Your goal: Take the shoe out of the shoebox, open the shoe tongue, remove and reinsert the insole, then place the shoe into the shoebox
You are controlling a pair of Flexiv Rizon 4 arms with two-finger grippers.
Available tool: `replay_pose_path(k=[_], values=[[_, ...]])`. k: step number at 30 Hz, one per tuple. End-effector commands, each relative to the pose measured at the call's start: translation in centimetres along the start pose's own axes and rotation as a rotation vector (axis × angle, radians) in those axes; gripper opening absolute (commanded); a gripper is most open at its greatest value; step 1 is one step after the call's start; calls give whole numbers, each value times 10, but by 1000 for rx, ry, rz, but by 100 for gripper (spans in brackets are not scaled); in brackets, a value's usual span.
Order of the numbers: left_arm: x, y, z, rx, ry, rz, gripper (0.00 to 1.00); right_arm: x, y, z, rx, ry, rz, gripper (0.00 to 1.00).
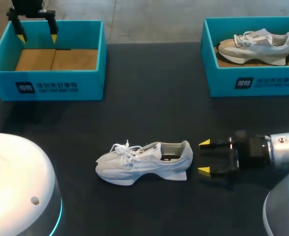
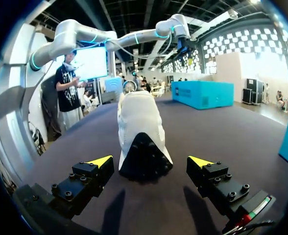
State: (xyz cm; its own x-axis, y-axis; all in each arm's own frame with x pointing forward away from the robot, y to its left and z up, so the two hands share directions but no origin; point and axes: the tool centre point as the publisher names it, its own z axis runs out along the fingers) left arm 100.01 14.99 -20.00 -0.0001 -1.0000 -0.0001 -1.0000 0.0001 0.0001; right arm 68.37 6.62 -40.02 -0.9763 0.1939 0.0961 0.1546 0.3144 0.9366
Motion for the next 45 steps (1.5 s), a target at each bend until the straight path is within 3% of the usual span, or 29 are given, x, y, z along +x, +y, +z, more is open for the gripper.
replay_pose_path(k=[1, 24, 45], values=[[0, 0, 0, 0, 0, 0, 100, 1, 1, 15, 5, -7, 4, 100], [0, 0, 0, 0, 0, 0, 100, 6, 10, 44, -2, -3, 6, 100], [0, 0, 0, 0, 0, 0, 100, 17, 13, 55, -16, 2, -7, 100]])
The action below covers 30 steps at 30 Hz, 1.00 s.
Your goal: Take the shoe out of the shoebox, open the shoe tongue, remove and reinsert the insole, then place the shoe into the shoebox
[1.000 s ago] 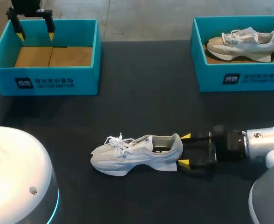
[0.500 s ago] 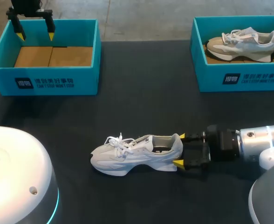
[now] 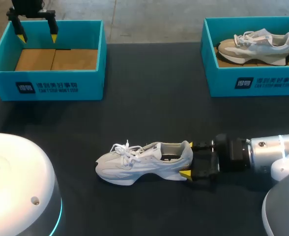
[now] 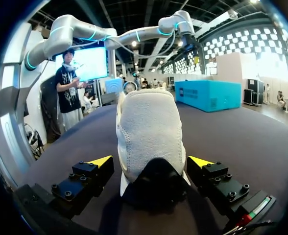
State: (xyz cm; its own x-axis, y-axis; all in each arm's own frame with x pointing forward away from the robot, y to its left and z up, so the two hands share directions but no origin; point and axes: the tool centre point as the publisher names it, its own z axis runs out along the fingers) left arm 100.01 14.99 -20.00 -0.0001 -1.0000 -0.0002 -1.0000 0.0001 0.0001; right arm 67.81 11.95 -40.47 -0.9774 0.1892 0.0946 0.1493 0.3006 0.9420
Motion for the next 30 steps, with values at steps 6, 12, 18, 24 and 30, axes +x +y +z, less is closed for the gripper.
replay_pose_path(k=[6, 12, 18, 24, 30], values=[[0, 0, 0, 0, 0, 0, 100, 0, 2, 10, -9, 9, -15, 100], [0, 0, 0, 0, 0, 0, 100, -2, 3, 11, -20, 15, -30, 100], [0, 0, 0, 0, 0, 0, 100, -4, 3, 17, -20, 28, -33, 100], [0, 0, 0, 0, 0, 0, 100, -3, -2, 24, -14, 45, -24, 100], [0, 0, 0, 0, 0, 0, 100, -2, -1, 29, -13, 56, -26, 100]])
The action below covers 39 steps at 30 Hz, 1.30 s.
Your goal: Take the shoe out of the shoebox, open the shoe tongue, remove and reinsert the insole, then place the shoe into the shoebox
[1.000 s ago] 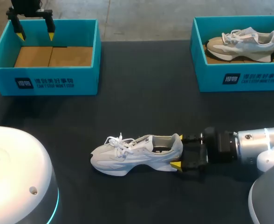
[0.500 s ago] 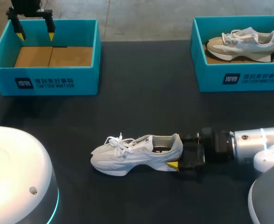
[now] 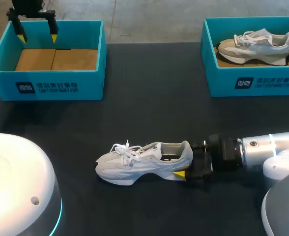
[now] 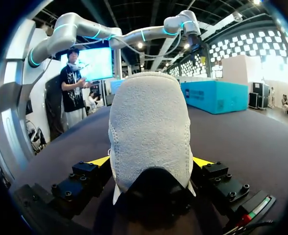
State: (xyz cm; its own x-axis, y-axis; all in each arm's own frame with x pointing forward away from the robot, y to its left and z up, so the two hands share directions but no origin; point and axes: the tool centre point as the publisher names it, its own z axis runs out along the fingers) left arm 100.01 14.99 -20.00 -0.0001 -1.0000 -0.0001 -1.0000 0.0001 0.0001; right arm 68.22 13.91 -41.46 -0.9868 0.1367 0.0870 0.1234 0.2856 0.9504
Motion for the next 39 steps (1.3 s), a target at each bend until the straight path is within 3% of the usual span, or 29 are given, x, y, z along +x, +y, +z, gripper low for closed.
replay_pose_path(k=[1, 20, 21, 22, 24, 25, 39], values=[[0, 0, 0, 0, 0, 0, 100, -1, 2, 9, 10, 10, -4, 100], [0, 0, 0, 0, 0, 0, 100, 0, 0, 18, 12, 28, -2, 100], [0, 0, 0, 0, 0, 0, 100, 0, 0, 18, 12, 28, -2, 95], [0, 0, 0, 0, 0, 0, 100, 0, 0, 18, 12, 27, -2, 59], [0, 0, 0, 0, 0, 0, 100, 0, 0, 17, 11, 25, -1, 27], [0, 0, 0, 0, 0, 0, 100, 1, 0, 17, 11, 23, 0, 0], [0, 0, 0, 0, 0, 0, 100, 2, 1, 17, 9, 29, -5, 0]])
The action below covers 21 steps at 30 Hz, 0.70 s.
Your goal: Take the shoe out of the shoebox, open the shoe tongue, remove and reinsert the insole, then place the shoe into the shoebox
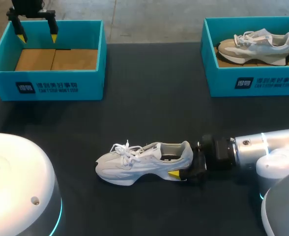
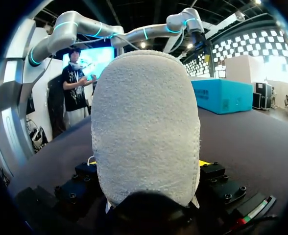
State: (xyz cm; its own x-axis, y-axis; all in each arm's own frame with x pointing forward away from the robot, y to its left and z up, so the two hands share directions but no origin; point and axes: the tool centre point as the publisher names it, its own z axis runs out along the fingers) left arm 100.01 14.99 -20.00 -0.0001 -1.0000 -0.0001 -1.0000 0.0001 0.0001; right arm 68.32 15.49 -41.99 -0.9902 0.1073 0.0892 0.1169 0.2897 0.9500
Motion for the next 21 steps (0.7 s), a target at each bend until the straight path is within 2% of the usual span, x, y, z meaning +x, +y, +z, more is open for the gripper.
replay_pose_path(k=[1, 7, 10, 12, 17, 21], values=[[0, 0, 0, 0, 0, 0, 100, 2, 1, 1, 6, 0, 2, 0], [0, 0, 0, 0, 0, 0, 100, 2, 1, 1, 6, 0, 2, 0], [20, 7, -1, -28, 6, -44, 100, 2, 1, 1, 6, 0, 2, 0], [33, 16, -3, -18, 8, -42, 100, 2, 1, 1, 6, 0, 2, 0], [68, 45, -10, 6, 22, -26, 100, 2, 1, 1, 6, 0, 2, 0], [99, 68, -4, 4, 52, 7, 100, 2, 1, 1, 6, 0, 2, 0]])
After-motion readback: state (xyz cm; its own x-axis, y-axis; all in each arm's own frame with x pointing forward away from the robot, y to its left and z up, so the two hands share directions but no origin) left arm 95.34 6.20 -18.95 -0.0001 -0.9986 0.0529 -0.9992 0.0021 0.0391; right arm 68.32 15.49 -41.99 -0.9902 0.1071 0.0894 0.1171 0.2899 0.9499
